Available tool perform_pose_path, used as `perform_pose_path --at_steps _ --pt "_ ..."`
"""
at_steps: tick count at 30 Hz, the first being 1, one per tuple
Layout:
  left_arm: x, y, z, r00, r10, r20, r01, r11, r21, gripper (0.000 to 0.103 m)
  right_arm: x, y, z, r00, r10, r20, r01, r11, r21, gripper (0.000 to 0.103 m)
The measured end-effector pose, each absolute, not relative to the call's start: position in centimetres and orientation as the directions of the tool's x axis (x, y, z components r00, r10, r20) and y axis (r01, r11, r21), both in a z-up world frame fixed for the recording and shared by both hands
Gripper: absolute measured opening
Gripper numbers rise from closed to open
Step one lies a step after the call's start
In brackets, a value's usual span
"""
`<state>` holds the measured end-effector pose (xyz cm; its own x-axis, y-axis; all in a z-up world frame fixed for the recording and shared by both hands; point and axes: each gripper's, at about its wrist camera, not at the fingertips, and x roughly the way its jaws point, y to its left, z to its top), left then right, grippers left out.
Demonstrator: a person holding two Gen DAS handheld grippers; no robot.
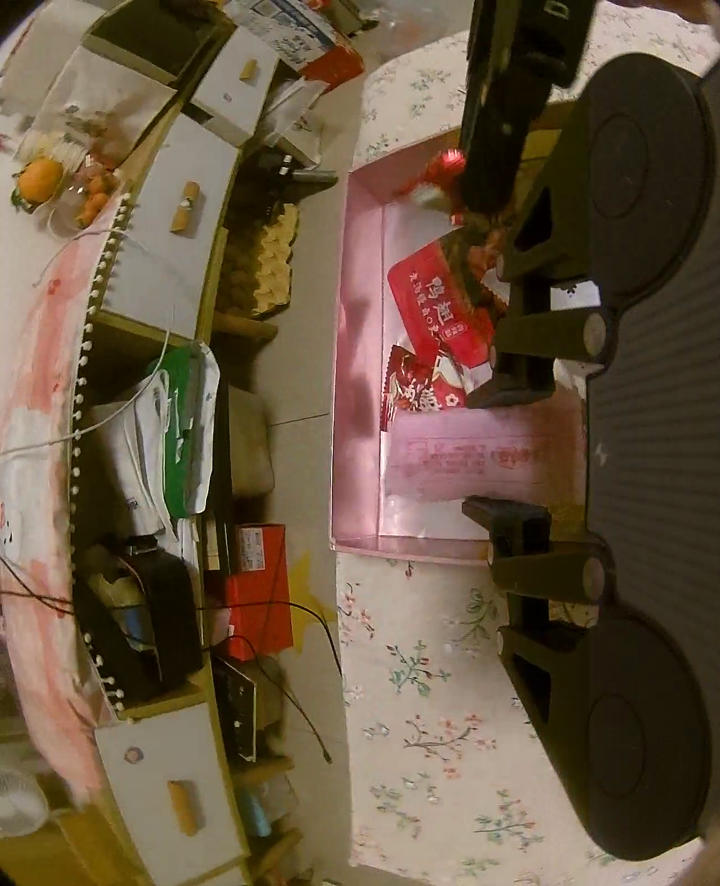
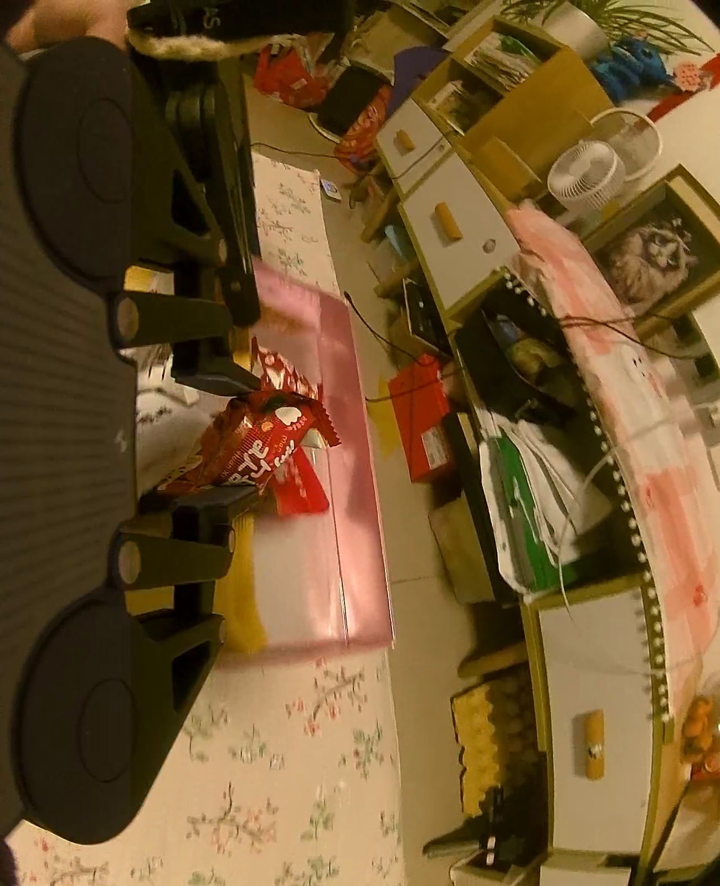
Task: Organize snacks
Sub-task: 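Carry the pink packet and red candy packet into the box and release, then withdraw both grippers from the box toward the gold bar and white bag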
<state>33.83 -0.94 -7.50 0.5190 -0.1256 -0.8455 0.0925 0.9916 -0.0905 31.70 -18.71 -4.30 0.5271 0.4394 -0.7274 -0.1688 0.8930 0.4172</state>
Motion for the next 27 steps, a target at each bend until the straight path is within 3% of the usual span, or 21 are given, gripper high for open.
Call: perform_pose_path --at_steps 4,10,12,16,27 --pt "33.3 -0.8 -7.0 0.539 -0.124 -0.833 0.098 0.992 -0.085 0.059 32.1 -17.7 -4.4 0.520 0.447 -0.728 -0.179 0.890 0.418 0.032" --pt "32.3 1.2 -5.9 0.552 -0.130 -0.823 0.069 0.991 -0.110 0.061 32.4 -16.7 -5.0 0.510 0.473 -0.718 -0.169 0.874 0.455 0.035" --pt "31.7 2.1 -5.3 0.556 -0.141 -0.819 0.054 0.990 -0.134 0.061 32.3 -16.4 -5.0 0.512 0.480 -0.712 -0.163 0.869 0.468 0.041" --pt "30.4 4.2 -4.3 0.561 -0.153 -0.813 0.032 0.986 -0.164 0.061 31.7 -16.8 -4.3 0.525 0.499 -0.690 -0.149 0.851 0.503 0.041" --pt "24.4 7.4 -3.6 0.526 -0.190 -0.829 -0.001 0.975 -0.224 0.061 27.5 -18.4 -2.3 0.512 0.441 -0.737 -0.102 0.883 0.457 0.041"
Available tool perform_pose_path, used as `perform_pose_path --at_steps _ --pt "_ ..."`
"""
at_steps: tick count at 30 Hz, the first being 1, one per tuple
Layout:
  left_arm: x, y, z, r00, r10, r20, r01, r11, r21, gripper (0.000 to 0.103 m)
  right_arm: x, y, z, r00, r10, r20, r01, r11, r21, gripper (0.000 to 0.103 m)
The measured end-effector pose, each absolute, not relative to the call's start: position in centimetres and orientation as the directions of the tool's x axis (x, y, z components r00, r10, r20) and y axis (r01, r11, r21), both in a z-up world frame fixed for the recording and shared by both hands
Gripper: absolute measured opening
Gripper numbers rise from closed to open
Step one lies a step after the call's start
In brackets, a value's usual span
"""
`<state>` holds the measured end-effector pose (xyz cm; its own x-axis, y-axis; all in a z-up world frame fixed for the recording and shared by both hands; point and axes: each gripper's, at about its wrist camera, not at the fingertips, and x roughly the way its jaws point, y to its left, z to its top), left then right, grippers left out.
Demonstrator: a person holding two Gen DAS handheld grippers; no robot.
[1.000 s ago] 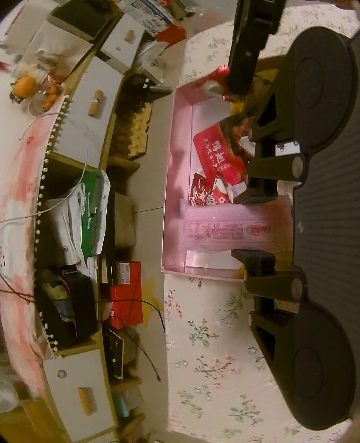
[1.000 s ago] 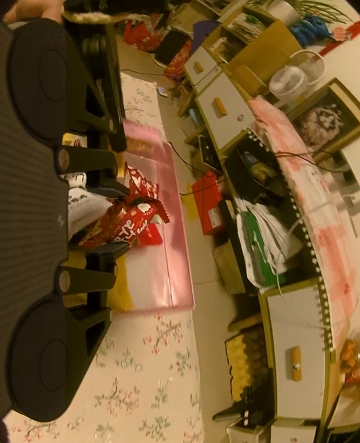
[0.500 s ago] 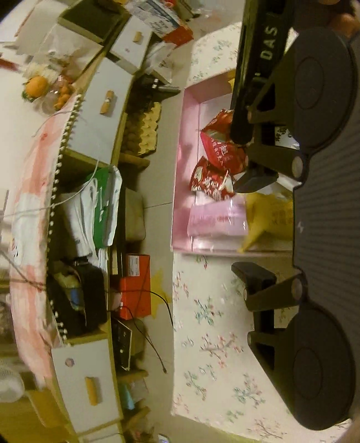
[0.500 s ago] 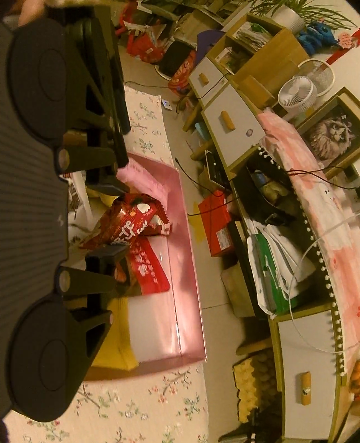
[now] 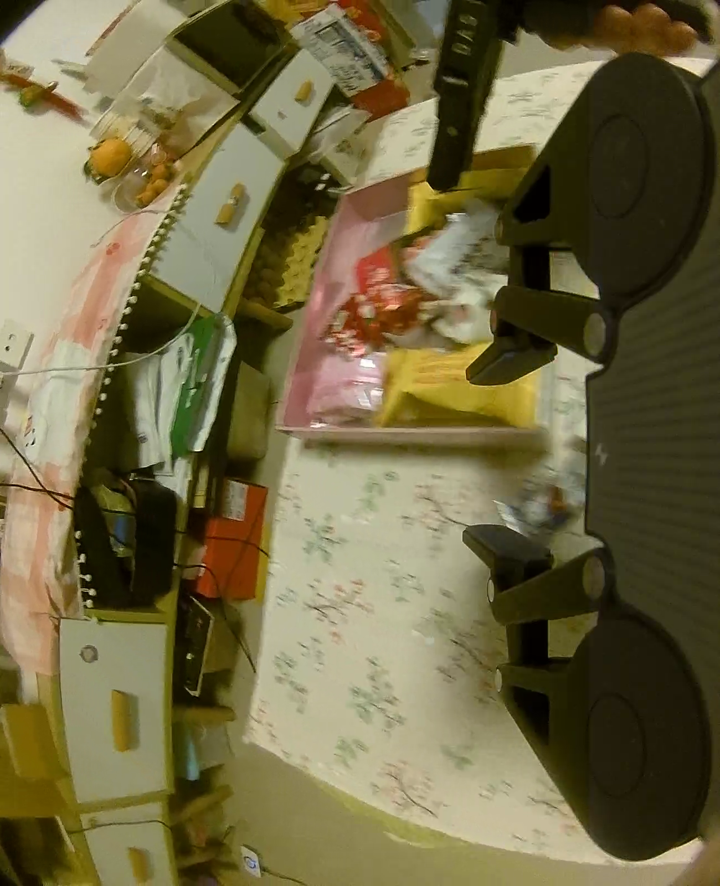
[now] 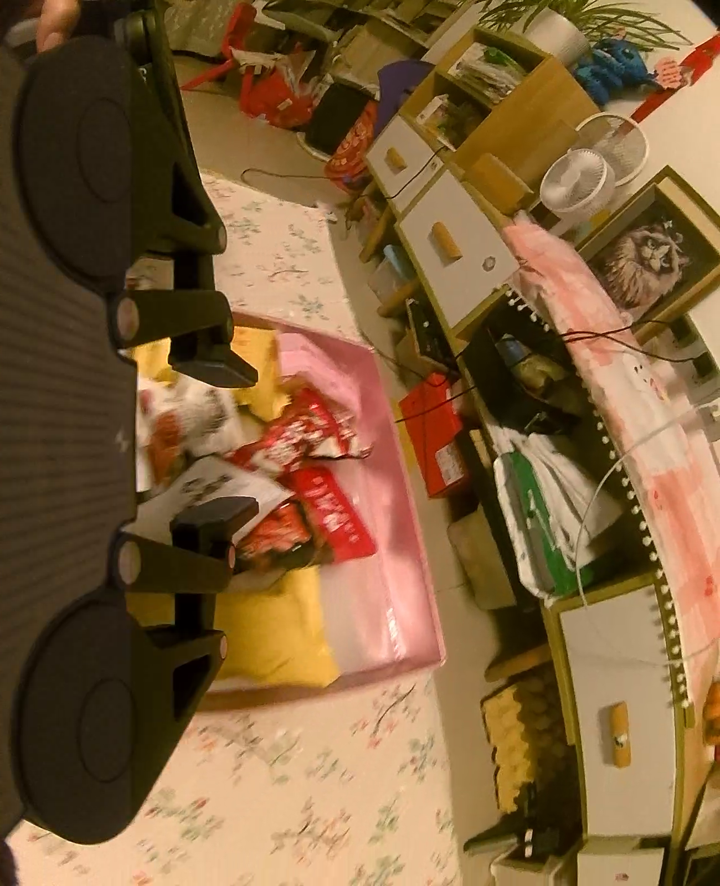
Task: Organize snacks
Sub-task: 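Withdraw both grippers from the box toward the gold bar and white bag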
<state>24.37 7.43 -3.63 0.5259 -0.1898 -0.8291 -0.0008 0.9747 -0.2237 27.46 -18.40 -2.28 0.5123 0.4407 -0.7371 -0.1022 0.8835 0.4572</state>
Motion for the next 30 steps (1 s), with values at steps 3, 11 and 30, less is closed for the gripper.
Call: perform_pose_path --at_steps 3,11,30 --pt "22.2 7.6 -3.6 0.514 -0.175 -0.840 0.044 0.983 -0.178 0.063 25.7 -18.8 -1.8 0.498 0.444 -0.745 -0.096 0.882 0.462 0.043" --pt "16.5 8.8 -4.4 0.474 -0.146 -0.868 0.101 0.989 -0.111 0.066 21.0 -18.7 -2.3 0.457 0.442 -0.772 -0.042 0.877 0.478 0.047" --pt "11.3 9.7 -8.7 0.409 -0.058 -0.911 0.353 0.930 0.100 0.082 13.5 -12.3 -5.6 0.425 0.368 -0.827 0.005 0.913 0.409 0.053"
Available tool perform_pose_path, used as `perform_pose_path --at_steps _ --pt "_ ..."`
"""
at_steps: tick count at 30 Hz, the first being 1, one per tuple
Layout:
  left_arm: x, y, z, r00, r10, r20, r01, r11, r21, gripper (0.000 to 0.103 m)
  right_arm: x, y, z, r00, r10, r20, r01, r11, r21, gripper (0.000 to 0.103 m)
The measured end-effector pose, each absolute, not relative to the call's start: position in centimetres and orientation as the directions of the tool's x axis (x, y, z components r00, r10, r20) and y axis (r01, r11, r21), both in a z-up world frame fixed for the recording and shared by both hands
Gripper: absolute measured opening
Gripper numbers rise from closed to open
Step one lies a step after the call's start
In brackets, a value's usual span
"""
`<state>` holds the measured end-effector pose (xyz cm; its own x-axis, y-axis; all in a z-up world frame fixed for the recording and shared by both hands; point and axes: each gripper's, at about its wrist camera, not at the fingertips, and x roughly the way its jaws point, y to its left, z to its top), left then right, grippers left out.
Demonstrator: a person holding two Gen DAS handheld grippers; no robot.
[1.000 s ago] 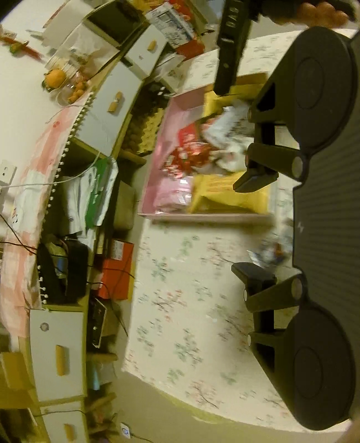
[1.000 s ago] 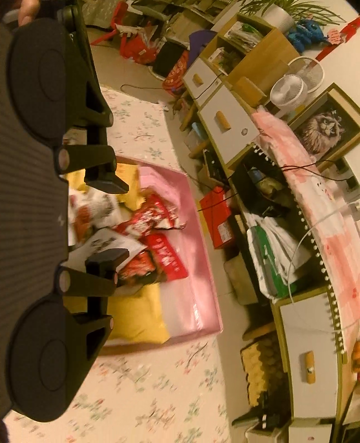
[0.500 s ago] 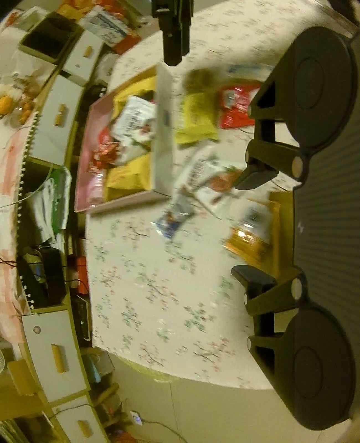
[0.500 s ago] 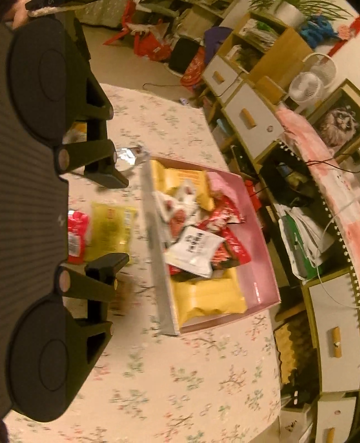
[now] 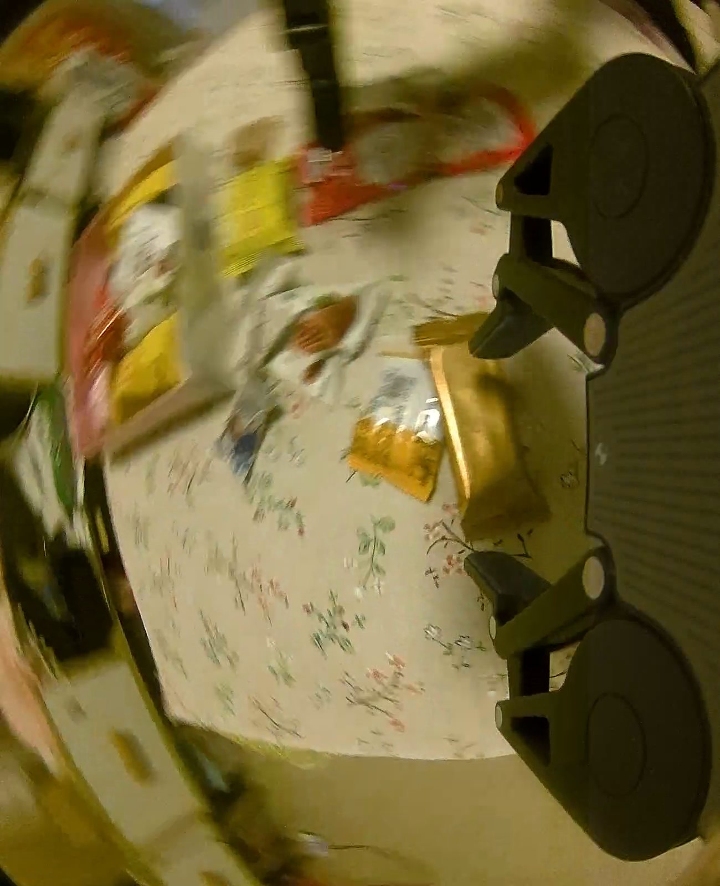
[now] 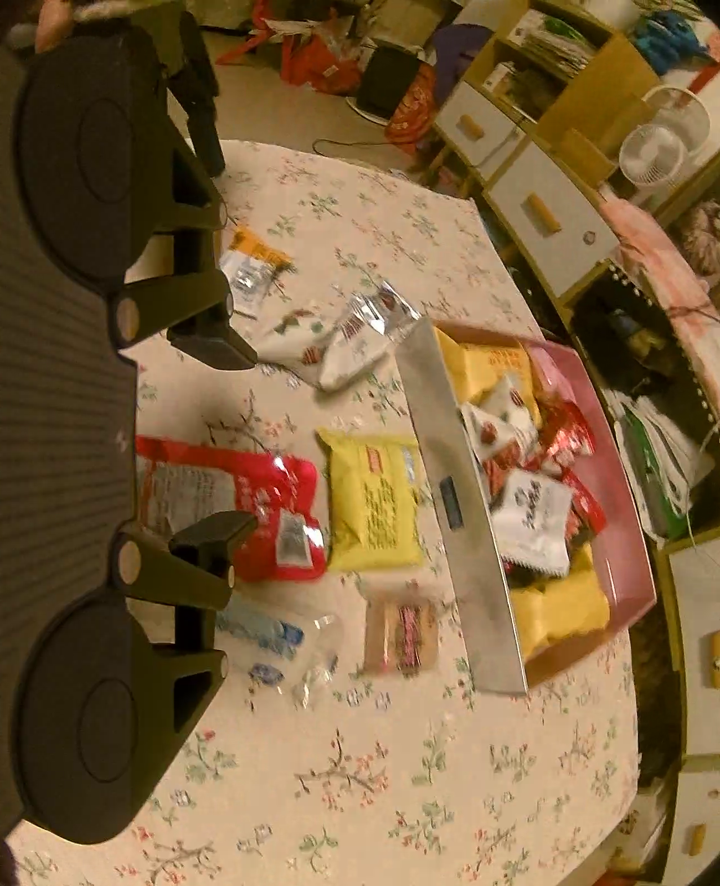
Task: Organize snacks
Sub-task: 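Withdraw both grippers from the box toward the gold bar and white bag, then grasp the gold bar with the left gripper while right grasps white milk-stick bag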
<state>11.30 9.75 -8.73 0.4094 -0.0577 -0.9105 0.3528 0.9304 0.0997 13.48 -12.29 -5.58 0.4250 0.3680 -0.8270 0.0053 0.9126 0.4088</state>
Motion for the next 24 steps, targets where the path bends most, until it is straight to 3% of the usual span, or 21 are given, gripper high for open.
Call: perform_pose_path --at_steps 5,6,9,11,13,16,24 --pt "9.7 6.6 -11.6 0.434 0.022 -0.901 0.608 0.731 0.311 0.087 13.0 -10.5 -5.9 0.416 0.373 -0.830 -0.054 0.921 0.386 0.053" --pt "9.6 6.3 -11.9 0.451 0.027 -0.892 0.624 0.706 0.336 0.092 12.9 -10.4 -5.9 0.416 0.368 -0.831 -0.060 0.923 0.379 0.053" --pt "10.1 6.0 -12.0 0.459 -0.007 -0.888 0.646 0.689 0.329 0.091 13.1 -10.5 -5.8 0.426 0.343 -0.837 -0.069 0.935 0.348 0.053" --pt "11.0 6.3 -11.8 0.418 -0.042 -0.907 0.631 0.732 0.257 0.080 13.3 -10.8 -5.5 0.436 0.337 -0.834 -0.074 0.937 0.340 0.053" --pt "11.8 7.1 -11.6 0.360 -0.094 -0.928 0.606 0.780 0.156 0.060 13.5 -11.4 -5.2 0.449 0.335 -0.829 -0.069 0.937 0.341 0.053" --pt "12.0 7.9 -11.6 0.306 -0.162 -0.938 0.566 0.823 0.042 0.041 13.8 -12.3 -4.9 0.464 0.330 -0.822 -0.051 0.936 0.347 0.053" --pt "12.1 8.0 -11.1 0.239 -0.162 -0.957 0.392 0.918 -0.058 0.033 13.9 -14.4 -4.8 0.483 0.292 -0.826 0.014 0.940 0.341 0.053"
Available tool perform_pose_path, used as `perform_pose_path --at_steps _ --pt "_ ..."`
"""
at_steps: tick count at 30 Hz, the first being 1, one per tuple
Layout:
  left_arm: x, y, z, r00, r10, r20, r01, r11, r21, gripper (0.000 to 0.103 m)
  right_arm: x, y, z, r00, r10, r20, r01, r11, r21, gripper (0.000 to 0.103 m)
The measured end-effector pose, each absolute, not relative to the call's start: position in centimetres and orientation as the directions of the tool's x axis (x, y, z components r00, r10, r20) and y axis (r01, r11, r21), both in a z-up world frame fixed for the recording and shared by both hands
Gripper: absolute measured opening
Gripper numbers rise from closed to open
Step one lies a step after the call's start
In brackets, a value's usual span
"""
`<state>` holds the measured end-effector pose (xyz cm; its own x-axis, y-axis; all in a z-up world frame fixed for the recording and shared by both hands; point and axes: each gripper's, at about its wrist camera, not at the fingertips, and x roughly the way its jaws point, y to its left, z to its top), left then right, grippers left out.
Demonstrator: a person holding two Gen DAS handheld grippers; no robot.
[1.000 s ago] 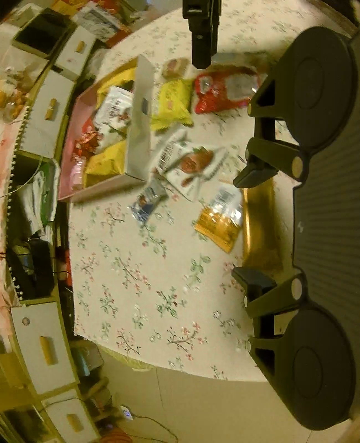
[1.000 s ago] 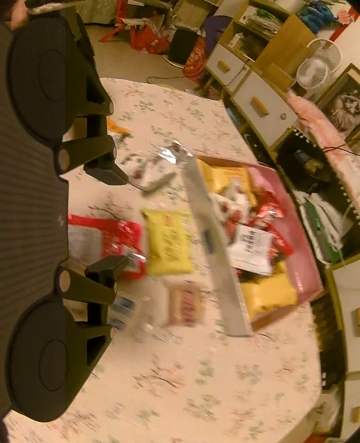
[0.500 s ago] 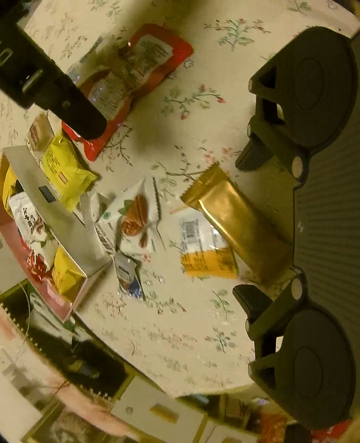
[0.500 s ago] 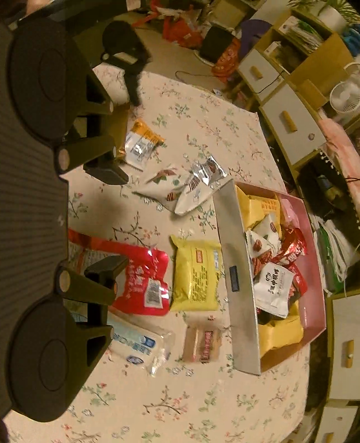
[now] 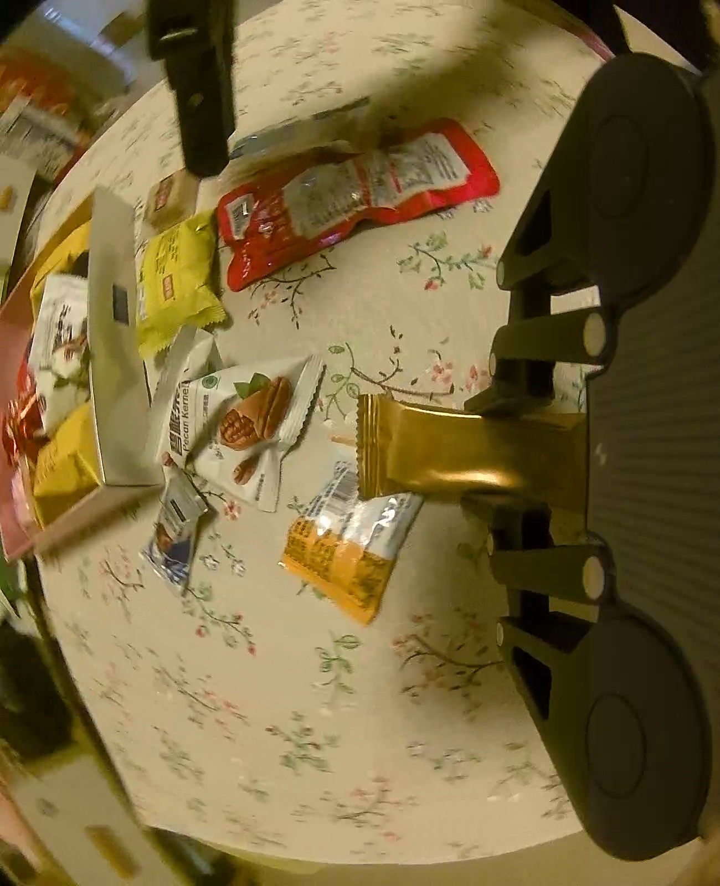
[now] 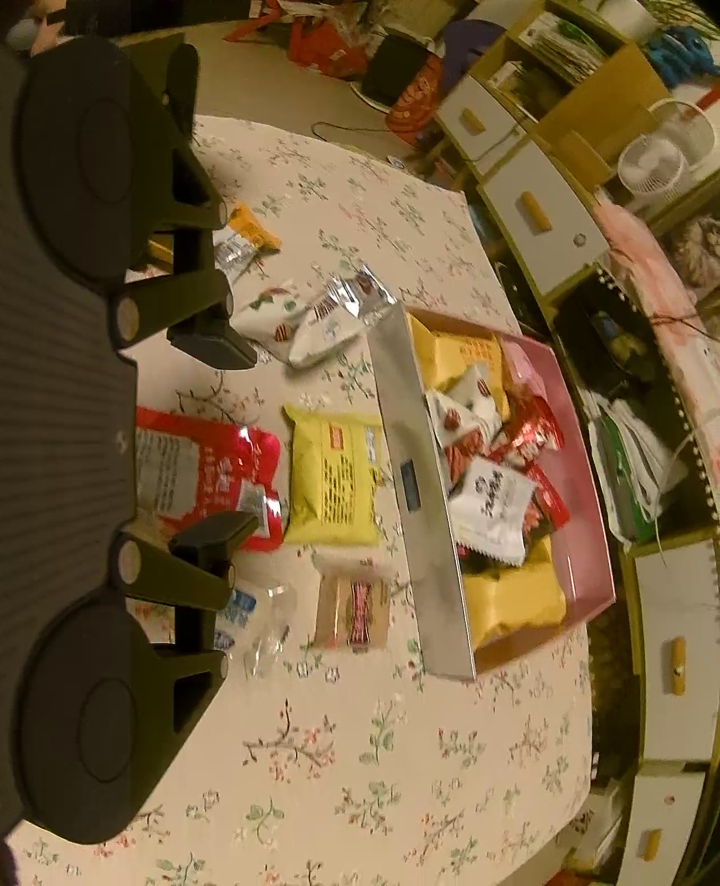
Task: Organize snacks
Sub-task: 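Grasp the gold bar with the left gripper while right grasps white milk-stick bag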
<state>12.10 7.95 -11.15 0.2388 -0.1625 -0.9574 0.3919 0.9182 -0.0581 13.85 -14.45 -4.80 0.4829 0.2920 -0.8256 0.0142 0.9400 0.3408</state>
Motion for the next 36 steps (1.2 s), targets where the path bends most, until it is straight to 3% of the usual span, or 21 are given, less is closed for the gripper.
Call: perform_pose_path --at_steps 10,20,27,36 --pt "11.2 6.7 -8.8 0.268 -0.260 -0.928 0.304 0.937 -0.175 0.033 13.0 -18.8 -7.7 0.416 0.208 -0.885 0.214 0.924 0.318 0.053" --pt "12.5 6.3 -7.1 0.325 -0.271 -0.906 0.231 0.952 -0.202 0.033 12.8 -16.4 -9.0 0.383 0.179 -0.906 0.125 0.962 0.243 0.053" --pt "12.4 5.9 -6.6 0.349 -0.264 -0.899 0.204 0.958 -0.202 0.033 12.5 -17.0 -8.8 0.389 0.188 -0.902 0.099 0.965 0.244 0.024" --pt "12.4 5.8 -6.7 0.357 -0.251 -0.900 0.202 0.961 -0.188 0.033 12.8 -19.0 -9.3 0.394 0.278 -0.876 0.158 0.919 0.362 0.018"
